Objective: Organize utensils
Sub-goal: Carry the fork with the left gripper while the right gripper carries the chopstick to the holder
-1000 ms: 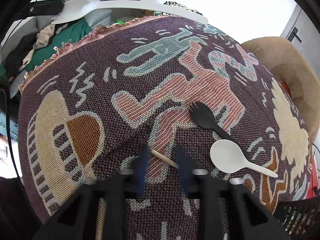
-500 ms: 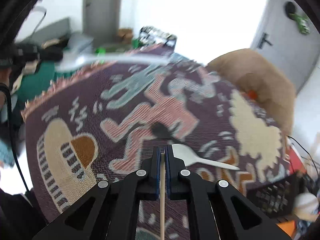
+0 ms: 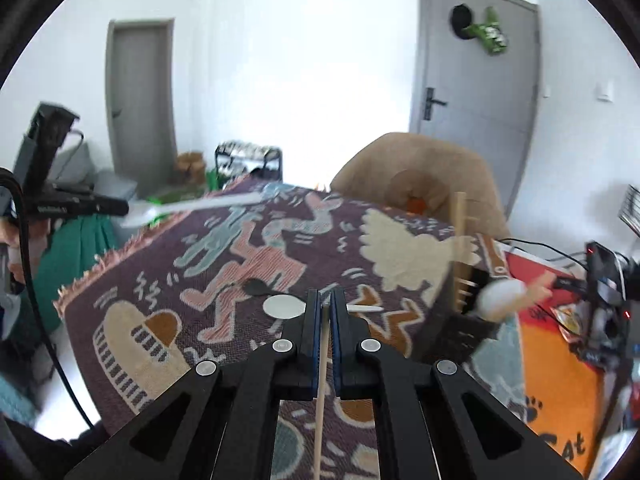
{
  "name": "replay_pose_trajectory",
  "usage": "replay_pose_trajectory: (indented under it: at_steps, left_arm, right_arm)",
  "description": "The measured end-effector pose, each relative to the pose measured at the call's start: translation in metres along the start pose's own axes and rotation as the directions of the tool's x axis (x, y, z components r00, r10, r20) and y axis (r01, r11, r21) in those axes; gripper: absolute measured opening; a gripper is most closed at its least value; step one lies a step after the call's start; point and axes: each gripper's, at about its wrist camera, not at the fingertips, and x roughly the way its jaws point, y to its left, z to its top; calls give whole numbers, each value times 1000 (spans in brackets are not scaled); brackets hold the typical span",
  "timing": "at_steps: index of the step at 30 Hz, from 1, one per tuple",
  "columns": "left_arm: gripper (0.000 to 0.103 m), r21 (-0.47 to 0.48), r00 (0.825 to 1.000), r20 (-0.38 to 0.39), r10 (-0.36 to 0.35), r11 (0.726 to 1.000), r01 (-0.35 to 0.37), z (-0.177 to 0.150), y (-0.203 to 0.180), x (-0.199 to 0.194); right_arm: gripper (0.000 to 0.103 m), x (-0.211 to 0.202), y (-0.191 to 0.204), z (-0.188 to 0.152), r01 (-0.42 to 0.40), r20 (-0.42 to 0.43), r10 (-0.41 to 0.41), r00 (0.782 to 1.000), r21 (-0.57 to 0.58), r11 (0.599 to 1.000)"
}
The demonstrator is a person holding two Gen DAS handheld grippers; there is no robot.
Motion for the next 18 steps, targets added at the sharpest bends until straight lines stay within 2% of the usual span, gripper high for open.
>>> replay_pose_trajectory:
  at_steps: [6, 11, 18]
  left_arm:
    - [2, 46, 1000, -1, -4, 999, 4, 7, -20, -1]
    - [2, 93, 1000, 9, -10, 996, 9, 22, -41, -6]
    - [2, 189, 1000, 24, -10, 982, 5, 50, -73, -13]
  right_arm:
    - [5, -37, -14, -7, 8, 37, -9, 999, 31, 999]
    - [5, -65, -34, 10, 49, 124, -59, 991, 79, 996]
    - [5, -94, -54, 55, 144, 259, -170, 951, 116, 983]
